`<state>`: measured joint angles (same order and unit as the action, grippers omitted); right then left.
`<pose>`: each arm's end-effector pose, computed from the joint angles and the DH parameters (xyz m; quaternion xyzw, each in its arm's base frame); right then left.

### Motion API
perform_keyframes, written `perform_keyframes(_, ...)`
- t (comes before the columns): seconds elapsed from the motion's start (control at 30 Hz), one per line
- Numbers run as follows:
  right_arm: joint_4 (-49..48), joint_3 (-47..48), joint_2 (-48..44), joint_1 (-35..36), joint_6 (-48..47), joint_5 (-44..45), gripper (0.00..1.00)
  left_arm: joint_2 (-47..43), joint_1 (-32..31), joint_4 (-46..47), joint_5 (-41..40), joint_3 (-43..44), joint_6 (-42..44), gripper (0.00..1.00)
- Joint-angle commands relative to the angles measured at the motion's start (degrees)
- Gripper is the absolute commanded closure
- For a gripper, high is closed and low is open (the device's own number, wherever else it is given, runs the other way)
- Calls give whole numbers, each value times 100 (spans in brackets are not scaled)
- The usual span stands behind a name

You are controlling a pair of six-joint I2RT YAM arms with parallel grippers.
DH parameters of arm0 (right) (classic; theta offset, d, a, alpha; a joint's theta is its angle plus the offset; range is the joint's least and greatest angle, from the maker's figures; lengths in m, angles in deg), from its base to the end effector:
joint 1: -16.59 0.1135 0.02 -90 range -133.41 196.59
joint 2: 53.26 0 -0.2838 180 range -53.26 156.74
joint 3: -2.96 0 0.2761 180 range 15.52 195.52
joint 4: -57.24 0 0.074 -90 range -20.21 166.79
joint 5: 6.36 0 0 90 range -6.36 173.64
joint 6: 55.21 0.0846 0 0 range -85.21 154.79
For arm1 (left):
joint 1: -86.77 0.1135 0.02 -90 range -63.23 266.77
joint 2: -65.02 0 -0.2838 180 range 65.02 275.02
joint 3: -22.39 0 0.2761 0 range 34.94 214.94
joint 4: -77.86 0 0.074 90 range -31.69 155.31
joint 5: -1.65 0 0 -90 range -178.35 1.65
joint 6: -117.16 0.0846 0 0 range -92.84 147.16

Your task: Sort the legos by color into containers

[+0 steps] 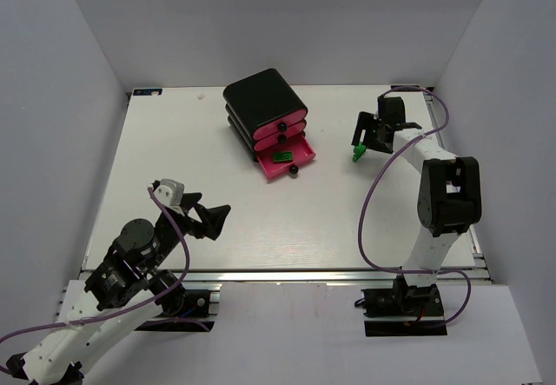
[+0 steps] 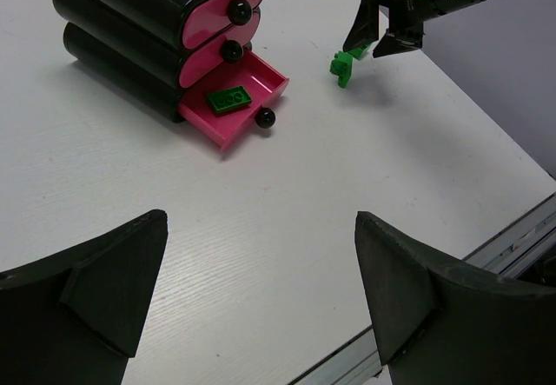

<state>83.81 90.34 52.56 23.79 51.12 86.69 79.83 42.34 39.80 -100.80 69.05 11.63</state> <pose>0.4682 0.0546 0.1871 0.0837 0.9198 0.0539 0.3794 0.1098 -0.0821 0.3148 0.1145 0.7346 -0.2618 0.6153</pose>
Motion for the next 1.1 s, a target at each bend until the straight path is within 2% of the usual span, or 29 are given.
perform_keyframes(0.0,-22,41,18,-8,106,82,19,66,-22,-23,32,-53,-3,2)
perform_keyframes(1.07,118,260,263,80,-166,258,21,-101,-22,47,111,-62,41,2)
